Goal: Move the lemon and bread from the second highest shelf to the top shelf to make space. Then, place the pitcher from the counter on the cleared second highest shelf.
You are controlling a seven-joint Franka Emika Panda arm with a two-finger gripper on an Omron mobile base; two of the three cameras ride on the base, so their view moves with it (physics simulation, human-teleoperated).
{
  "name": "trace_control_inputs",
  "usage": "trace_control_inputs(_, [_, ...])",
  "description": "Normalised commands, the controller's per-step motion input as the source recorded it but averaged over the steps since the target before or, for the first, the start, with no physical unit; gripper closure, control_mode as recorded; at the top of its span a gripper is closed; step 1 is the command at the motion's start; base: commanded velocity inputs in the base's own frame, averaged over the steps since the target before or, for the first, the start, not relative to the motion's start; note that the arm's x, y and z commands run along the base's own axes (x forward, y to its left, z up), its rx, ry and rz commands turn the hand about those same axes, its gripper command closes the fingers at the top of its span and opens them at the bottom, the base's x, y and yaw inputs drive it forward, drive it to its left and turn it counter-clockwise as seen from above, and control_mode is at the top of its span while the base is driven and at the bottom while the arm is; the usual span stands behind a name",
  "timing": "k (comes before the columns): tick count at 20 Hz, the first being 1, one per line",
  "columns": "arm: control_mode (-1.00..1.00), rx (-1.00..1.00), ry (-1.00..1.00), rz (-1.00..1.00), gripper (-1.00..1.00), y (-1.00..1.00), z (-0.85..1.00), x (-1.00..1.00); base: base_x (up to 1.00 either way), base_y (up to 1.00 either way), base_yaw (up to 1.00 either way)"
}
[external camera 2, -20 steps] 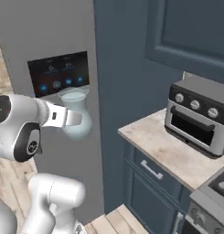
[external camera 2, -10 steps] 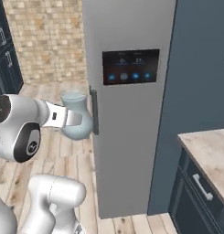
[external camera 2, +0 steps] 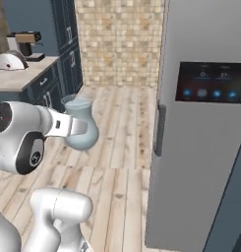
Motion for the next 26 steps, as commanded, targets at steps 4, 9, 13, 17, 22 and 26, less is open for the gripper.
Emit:
trace_control_inputs(4, [1.0,0.0,0.0,0.0,1.0,0.0,0.0,0.0,0.64,0.51,0.1])
trace_control_inputs(9, [1.0,0.0,0.0,0.0,1.0,0.0,0.0,0.0,0.64,0.3,-0.07])
trace_control_inputs(13, [1.0,0.0,0.0,0.0,1.0,0.0,0.0,0.0,0.65,0.27,-0.27])
trace_control_inputs(17, [1.0,0.0,0.0,0.0,1.0,0.0,0.0,0.0,0.61,0.24,-0.37])
trace_control_inputs(22, [1.0,0.0,0.0,0.0,1.0,0.0,0.0,0.0,0.56,0.19,-0.4])
trace_control_inputs(26, [1.0,0.0,0.0,0.0,1.0,0.0,0.0,0.0,0.51,0.19,-0.45])
